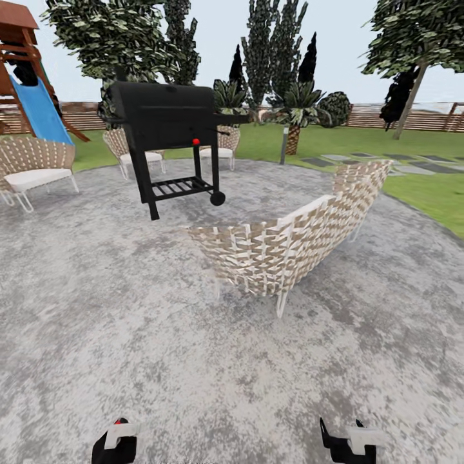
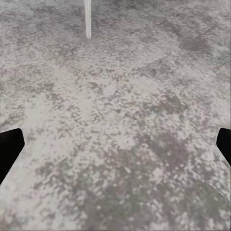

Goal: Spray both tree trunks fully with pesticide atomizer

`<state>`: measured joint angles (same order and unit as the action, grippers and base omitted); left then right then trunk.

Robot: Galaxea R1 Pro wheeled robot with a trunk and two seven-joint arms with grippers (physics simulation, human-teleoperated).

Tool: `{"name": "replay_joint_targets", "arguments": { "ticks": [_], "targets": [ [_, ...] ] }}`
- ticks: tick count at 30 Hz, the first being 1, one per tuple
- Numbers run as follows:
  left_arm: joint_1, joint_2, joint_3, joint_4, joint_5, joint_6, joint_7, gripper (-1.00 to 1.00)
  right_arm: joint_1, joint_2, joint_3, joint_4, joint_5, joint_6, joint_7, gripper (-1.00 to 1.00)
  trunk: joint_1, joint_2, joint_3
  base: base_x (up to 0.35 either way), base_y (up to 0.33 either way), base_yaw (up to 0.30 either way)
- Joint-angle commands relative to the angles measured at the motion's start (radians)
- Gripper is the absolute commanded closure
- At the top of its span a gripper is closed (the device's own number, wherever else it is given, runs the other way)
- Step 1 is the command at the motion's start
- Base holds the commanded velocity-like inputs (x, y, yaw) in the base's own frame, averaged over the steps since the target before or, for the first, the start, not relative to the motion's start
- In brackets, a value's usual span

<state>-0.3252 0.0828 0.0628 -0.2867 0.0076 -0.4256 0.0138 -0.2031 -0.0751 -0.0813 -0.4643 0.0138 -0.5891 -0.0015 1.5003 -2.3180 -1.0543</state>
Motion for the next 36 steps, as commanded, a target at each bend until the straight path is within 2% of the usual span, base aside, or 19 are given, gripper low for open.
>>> {"name": "replay_joint_targets", "arguments": {
  "ticks": [1,19,36],
  "targets": [
    [0.0,0.0,0.0,0.0,0.0,0.0,0.0,1.0,0.0,0.0,0.0,0.0,0.0,0.0,0.0,-1.0,0.0,0.0,-0.001,0.0,0.306,0.248],
    [0.0,0.001,0.001,0.0,0.0,0.001,0.001,1.0,0.001,-0.003,0.0,0.0,0.001,0.0,0.003,-1.0,0.0,0.0,-0.002,0.06,0.306,0.028],
    [0.0,0.002,0.001,0.0,0.0,0.001,0.002,1.0,0.0,-0.005,-0.001,0.0,0.0,0.0,0.002,-1.0,0.0,0.0,-0.002,0.175,0.299,0.0]
  ]
}}
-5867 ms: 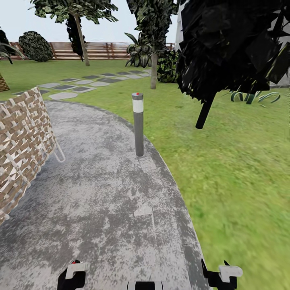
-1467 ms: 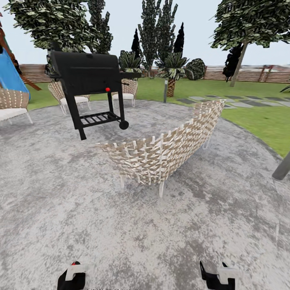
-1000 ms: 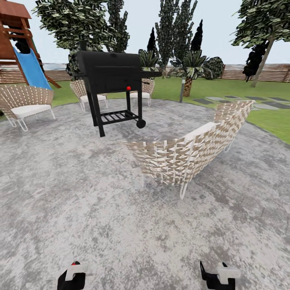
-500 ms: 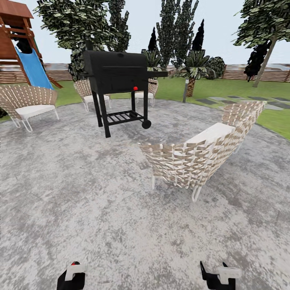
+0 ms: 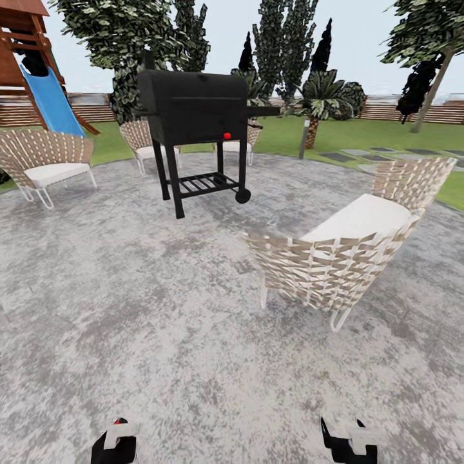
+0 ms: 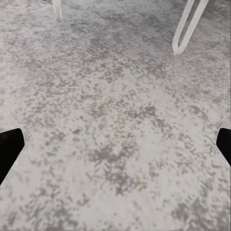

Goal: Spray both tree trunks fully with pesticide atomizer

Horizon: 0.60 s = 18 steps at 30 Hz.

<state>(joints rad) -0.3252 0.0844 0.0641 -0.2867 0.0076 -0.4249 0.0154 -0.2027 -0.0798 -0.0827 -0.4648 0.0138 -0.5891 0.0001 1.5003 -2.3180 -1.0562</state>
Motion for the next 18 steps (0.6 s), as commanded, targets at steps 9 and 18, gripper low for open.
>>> {"name": "replay_joint_targets", "arguments": {
  "ticks": [9,18],
  "targets": [
    [0.0,0.0,0.0,0.0,0.0,0.0,0.0,1.0,0.0,0.0,0.001,0.0,0.0,0.0,-0.002,-1.0,0.0,0.0,0.0,0.217,0.286,0.09],
    [0.0,0.0,0.0,0.001,0.0,0.0,0.0,1.0,0.0,0.0,0.0,0.0,0.0,0.0,-0.002,-1.0,0.0,0.0,0.0,0.234,0.249,0.075]
  ]
}}
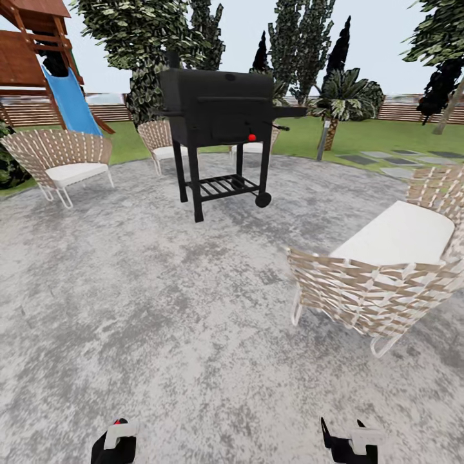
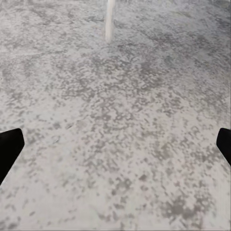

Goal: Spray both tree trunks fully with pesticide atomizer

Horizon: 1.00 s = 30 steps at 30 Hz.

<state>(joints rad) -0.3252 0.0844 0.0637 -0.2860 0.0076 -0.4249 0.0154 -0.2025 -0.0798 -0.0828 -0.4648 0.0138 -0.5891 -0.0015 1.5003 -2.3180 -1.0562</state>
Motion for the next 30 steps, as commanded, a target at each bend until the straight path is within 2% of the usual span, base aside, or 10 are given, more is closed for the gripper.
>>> {"name": "replay_joint_targets", "arguments": {
  "ticks": [1,20,30],
  "targets": [
    [0.0,0.0,0.0,0.0,0.0,0.0,0.0,1.0,0.0,0.0,0.0,0.0,0.0,0.0,0.0,-1.0,0.0,0.0,0.0,0.237,0.242,0.003],
    [0.0,0.0,0.001,0.0,0.0,0.0,0.0,1.0,0.0,0.0,0.0,0.0,0.0,0.0,0.0,-1.0,0.0,0.0,0.026,0.237,0.242,0.0],
    [0.0,0.0,0.001,0.0,0.0,0.0,0.0,1.0,0.0,-0.002,0.0,-0.003,-0.001,0.0,0.0,-1.0,0.0,0.0,0.028,0.238,0.239,0.0]
  ]
}}
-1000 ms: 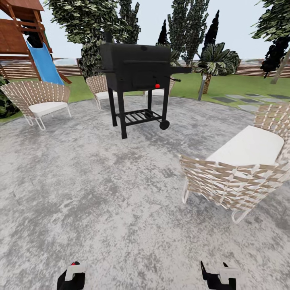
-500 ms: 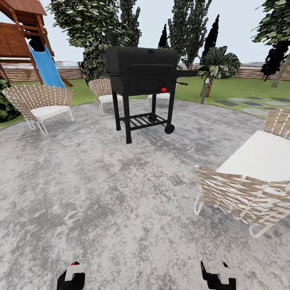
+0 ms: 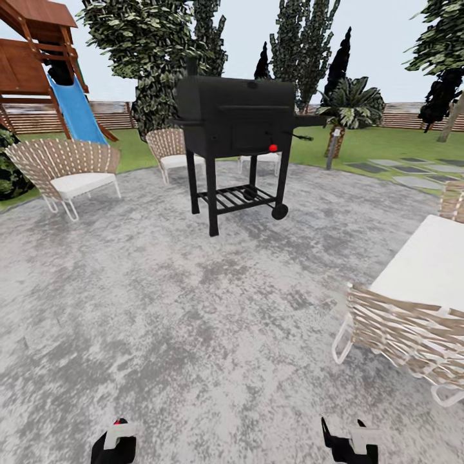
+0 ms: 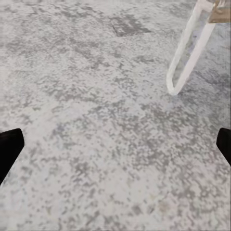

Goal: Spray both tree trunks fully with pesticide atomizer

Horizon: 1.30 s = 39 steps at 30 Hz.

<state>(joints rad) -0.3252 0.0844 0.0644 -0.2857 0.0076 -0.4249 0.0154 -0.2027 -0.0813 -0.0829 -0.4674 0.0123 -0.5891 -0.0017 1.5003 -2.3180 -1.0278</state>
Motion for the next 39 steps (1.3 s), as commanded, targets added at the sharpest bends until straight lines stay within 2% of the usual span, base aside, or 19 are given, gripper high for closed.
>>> {"name": "replay_joint_targets", "arguments": {
  "ticks": [1,16,39],
  "targets": [
    [0.0,0.0,0.0,0.0,0.0,0.0,0.0,1.0,0.0,0.0,0.0,0.0,0.0,0.0,0.0,-1.0,0.0,0.0,0.0,0.239,0.238,0.0],
    [0.0,0.0,0.0,0.0,0.0,0.0,0.0,1.0,0.0,0.0,0.0,0.001,0.0,0.0,-0.001,-1.0,0.0,0.0,0.0,0.25,0.236,-0.018],
    [0.0,0.0,0.0,0.0,0.0,0.0,0.0,1.0,0.0,0.0,0.0,0.001,0.0,0.0,0.0,-1.0,0.0,0.0,0.0,0.278,0.214,-0.288]
  ]
}}
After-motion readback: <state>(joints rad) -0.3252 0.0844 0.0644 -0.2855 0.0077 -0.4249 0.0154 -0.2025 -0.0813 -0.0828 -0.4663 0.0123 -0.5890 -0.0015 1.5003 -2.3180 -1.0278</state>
